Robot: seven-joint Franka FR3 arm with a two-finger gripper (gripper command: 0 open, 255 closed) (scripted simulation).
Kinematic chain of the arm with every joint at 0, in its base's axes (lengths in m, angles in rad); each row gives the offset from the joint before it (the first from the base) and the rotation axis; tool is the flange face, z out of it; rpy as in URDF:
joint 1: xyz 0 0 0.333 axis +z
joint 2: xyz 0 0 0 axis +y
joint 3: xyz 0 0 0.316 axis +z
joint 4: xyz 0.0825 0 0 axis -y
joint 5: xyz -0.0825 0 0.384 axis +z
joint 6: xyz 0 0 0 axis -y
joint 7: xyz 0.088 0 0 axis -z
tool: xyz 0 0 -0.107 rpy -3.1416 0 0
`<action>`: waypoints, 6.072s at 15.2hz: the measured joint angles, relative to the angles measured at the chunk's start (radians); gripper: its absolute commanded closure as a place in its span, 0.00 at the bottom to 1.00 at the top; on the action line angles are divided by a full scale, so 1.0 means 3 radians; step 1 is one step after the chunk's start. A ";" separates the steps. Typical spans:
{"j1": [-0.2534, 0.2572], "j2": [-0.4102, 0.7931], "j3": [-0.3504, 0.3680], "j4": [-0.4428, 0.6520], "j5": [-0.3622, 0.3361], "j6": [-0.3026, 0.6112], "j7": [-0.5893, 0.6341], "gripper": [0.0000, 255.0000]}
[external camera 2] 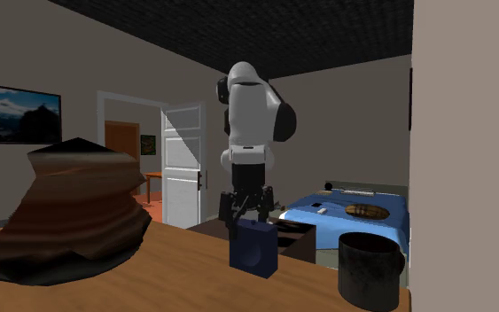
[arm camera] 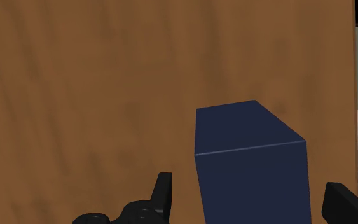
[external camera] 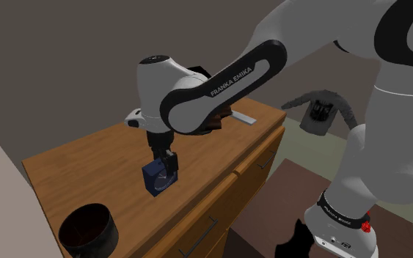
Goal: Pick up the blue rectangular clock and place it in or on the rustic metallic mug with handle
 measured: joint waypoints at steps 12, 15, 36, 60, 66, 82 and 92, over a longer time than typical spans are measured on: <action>0.0002 0.0007 0.0000 -0.0020 -0.0004 0.0029 0.0002 1.00; 0.0002 0.0008 0.0001 -0.0018 -0.0005 0.0029 0.0002 1.00; -0.0023 -0.0331 0.0025 0.0383 0.0119 -0.0699 -0.0076 1.00; 0.0429 0.0187 0.0275 0.1809 -0.0086 -0.1641 0.0590 1.00; 0.0885 0.0900 0.0343 0.2897 -0.0342 -0.2059 0.0995 1.00; 0.1067 0.1216 0.0344 0.2798 -0.0452 -0.1666 0.1211 1.00; 0.1040 0.1200 0.0342 0.2617 -0.0455 -0.1479 0.1219 1.00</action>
